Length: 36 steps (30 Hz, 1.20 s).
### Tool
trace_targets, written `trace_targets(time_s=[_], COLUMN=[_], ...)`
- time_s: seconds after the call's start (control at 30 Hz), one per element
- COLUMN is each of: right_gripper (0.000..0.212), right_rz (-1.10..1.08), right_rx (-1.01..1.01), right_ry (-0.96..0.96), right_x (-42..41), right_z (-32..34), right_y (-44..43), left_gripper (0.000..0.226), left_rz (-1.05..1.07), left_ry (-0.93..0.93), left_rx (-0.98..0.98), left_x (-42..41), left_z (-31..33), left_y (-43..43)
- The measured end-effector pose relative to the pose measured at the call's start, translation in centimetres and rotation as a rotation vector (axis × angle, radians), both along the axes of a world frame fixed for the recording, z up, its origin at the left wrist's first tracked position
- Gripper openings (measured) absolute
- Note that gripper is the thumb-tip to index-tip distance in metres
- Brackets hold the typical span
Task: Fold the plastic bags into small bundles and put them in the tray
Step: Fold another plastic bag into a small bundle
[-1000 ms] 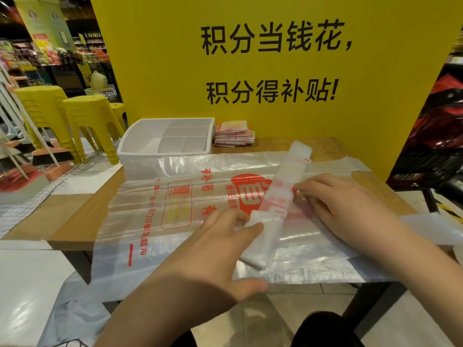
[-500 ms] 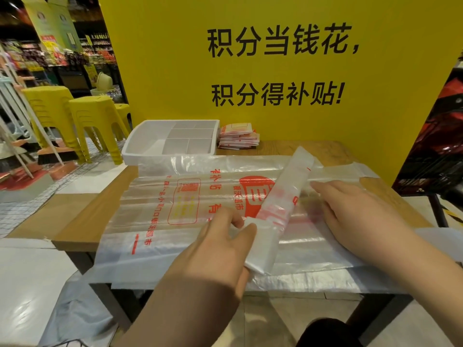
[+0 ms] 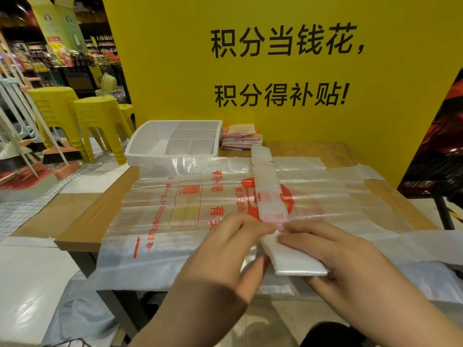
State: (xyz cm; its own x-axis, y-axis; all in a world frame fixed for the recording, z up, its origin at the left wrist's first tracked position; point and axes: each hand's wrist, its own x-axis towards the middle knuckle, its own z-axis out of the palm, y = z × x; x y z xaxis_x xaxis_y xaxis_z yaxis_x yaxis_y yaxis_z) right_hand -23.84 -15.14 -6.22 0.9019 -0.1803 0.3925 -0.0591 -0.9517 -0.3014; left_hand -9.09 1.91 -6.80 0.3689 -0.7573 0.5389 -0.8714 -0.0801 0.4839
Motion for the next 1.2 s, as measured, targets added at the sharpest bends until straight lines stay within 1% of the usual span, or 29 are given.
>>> trace_targets(time_s=[0.13, 0.3, 0.4, 0.53, 0.67, 0.8, 0.87, 0.97, 1.0, 1.03, 1.07, 1.13, 1.17, 1.2], right_gripper=[0.054, 0.048, 0.045, 0.031, 0.019, 0.013, 0.004, 0.008, 0.011, 0.019, 0.031, 0.067, 0.081, 0.088], right_rz=[-0.003, 0.020, 0.038, 0.056, 0.041, -0.018, -0.068, -0.133, -0.153, -0.167, -0.183, -0.218, -0.234, -0.242], right_rx=[0.033, 0.089, 0.116, 0.140, 0.156, 0.194, 0.174, 0.220, 0.247, 0.256, 0.248, 0.231, 0.239, 0.243], right_ry=[-0.032, -0.098, -0.086, -0.098, -0.134, -0.123, -0.105, -0.104, -0.089, -0.072, -0.048, 0.010, 0.036, 0.054], right_x=[0.1, 0.4, 0.6, 1.0, 1.4, 1.6, 2.0, 2.9, 3.2, 3.5, 3.8, 4.3, 4.5, 4.7], right_z=[0.0, 0.2, 1.0, 1.2, 0.9, 1.1, 1.2, 1.3, 1.3, 1.3, 1.4, 1.4, 1.3, 1.4], right_y=[0.4, -0.5, -0.9, -1.5, -1.4, -1.2, -1.2, -1.2, -1.3, -1.4, -1.4, -1.6, -1.7, -1.8], left_gripper=[0.027, 0.028, 0.021, 0.017, 0.017, 0.013, 0.011, 0.009, 0.011, 0.017, 0.023, 0.035, 0.039, 0.041], left_rz=[-0.004, -0.005, -0.018, -0.019, -0.024, 0.010, 0.044, 0.094, 0.111, 0.132, 0.153, 0.175, 0.181, 0.188], left_ry=[0.000, 0.055, 0.084, 0.098, 0.099, 0.078, 0.086, 0.122, 0.133, 0.134, 0.132, 0.138, 0.133, 0.117], left_rx=[0.046, 0.063, 0.033, -0.015, -0.004, -0.002, -0.015, -0.011, 0.002, 0.018, 0.034, 0.043, 0.040, 0.045], left_x=[1.1, 1.6, 1.7, 2.0, 2.3, 2.2, 2.1, 2.1, 2.0, 1.9, 1.8, 1.5, 1.5, 1.4], left_z=[-0.5, -0.3, -0.1, -0.4, -0.6, -0.3, -0.2, 0.0, 0.0, 0.1, 0.2, 0.4, 0.4, 0.3], left_y=[-0.4, -0.5, -0.7, -1.0, -1.1, -1.4, -1.9, -2.9, -3.3, -3.6, -3.8, -4.2, -4.3, -4.4])
